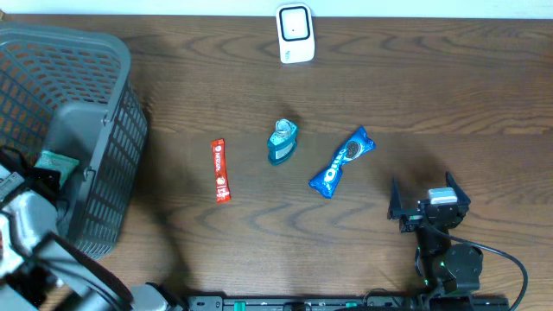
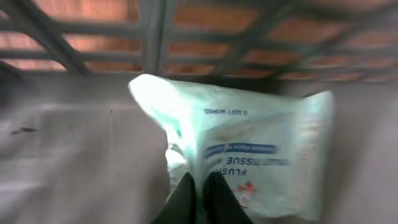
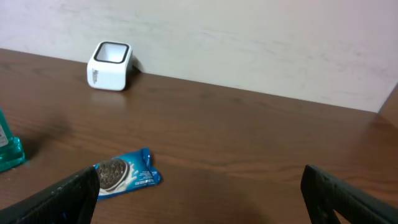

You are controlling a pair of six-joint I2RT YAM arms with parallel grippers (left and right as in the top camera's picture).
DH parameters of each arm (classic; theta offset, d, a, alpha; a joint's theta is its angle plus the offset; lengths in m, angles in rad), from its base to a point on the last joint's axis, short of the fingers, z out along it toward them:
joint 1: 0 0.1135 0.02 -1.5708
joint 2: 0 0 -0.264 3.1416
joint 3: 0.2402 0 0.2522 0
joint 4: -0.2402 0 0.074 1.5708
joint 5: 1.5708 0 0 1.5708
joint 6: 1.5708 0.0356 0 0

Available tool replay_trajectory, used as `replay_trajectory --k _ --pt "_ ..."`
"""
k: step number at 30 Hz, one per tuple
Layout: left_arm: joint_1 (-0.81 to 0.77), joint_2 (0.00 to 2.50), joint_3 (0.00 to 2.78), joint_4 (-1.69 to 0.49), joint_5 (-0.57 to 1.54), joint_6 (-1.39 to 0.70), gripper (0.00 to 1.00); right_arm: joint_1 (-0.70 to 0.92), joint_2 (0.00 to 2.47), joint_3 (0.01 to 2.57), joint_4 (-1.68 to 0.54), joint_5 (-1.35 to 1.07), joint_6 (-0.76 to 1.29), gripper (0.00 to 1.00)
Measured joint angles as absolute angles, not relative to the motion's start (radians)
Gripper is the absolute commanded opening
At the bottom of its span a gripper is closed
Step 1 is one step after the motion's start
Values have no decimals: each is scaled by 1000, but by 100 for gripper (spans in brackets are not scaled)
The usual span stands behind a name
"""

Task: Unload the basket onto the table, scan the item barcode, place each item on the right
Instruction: 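Reach left gripper into basket and grasp the mint-green wipes pack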

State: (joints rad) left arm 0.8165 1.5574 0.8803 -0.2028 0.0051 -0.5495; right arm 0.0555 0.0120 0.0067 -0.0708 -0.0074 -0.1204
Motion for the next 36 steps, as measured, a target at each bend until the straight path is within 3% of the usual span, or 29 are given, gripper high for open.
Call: replay_trajectory --k 10,11,12,13,14,16,27,36 --pt "817 1161 876 -211 50 -550 7 56 12 7 -71 -7 -120 99" --pt "817 1142 876 -215 53 -550 25 56 12 7 -71 -7 -120 99" --pt "817 1129 876 -218 54 -548 54 56 12 7 -71 -7 -120 99" --pt "817 1119 876 -223 56 -551 67 56 12 7 -71 -7 -120 99" --pt "817 1114 876 -229 56 -551 75 56 12 7 -71 -7 -120 99" --pt "817 1122 876 -247 58 -553 81 56 12 7 -71 -7 -120 99" --pt "824 1454 875 -306 67 -556 83 56 12 7 -70 -7 -120 99" --pt "871 1538 875 -312 59 -549 89 56 12 7 -71 -7 -120 99"
